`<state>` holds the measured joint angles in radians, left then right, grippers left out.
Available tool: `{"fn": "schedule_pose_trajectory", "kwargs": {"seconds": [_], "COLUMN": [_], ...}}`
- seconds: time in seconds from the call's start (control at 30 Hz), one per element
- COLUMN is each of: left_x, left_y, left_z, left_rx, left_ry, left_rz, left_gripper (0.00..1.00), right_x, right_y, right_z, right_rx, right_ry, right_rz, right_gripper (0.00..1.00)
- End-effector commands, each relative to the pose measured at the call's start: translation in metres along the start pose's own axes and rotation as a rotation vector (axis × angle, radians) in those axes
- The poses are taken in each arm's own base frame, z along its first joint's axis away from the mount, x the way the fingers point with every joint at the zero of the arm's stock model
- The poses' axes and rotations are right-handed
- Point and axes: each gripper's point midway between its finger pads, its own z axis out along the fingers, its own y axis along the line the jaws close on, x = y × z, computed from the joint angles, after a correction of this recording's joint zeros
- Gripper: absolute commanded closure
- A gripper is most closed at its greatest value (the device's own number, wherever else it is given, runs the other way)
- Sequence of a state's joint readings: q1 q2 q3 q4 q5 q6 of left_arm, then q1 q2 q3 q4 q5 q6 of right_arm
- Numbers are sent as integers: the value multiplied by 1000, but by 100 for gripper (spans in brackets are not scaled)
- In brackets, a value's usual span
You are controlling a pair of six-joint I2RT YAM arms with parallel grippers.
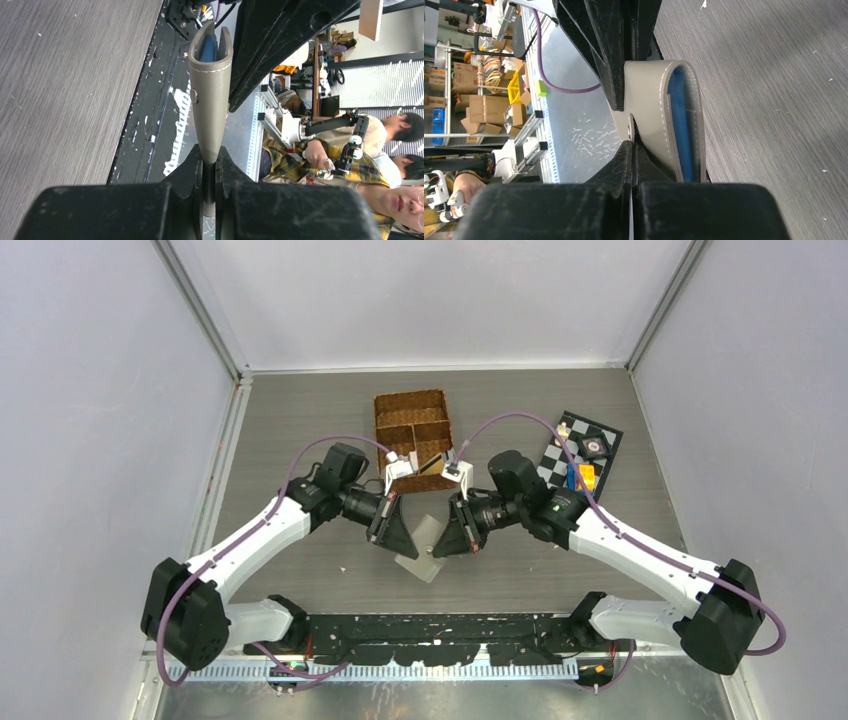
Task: Put the credit cards into the card holder
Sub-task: Open the card holder at the center of the board.
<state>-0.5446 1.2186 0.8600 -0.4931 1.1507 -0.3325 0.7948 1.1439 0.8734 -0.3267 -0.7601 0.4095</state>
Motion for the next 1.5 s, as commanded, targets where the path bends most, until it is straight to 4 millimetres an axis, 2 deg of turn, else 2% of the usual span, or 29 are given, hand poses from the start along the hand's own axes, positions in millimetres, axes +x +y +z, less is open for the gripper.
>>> {"fn": "schedule_pose_trajectory", "kwargs": {"seconds": [0.0, 0.23, 0.43, 1.23, 1.37, 1.47], "left_x": [-27, -30, -32, -34, -33, -29], "left_y": [-11, 5, 11, 25, 35, 67], "left_z": [-5, -7, -7, -7, -8, -11], "left_rx": [17, -20, -35, -56, -119, -304], "left_ry": [-59, -66, -72, -76, -90, -144], "left_rz": [108, 41, 13, -52, -54, -119], "left_gripper": [100, 100, 100, 100, 100, 100], "right_x": [3, 10, 16, 31, 19, -7], "right_y": [11, 25, 30, 39, 33, 16], "right_z": [5, 4, 6, 13, 9, -2], "right_rx": [-23, -71, -83, -97, -14, 158], "right_ry": [33, 67, 99, 170, 100, -52], "right_rz": [-53, -97, -107, -122, -135, -120], "right_gripper": [99, 100, 99, 99, 99, 86]}}
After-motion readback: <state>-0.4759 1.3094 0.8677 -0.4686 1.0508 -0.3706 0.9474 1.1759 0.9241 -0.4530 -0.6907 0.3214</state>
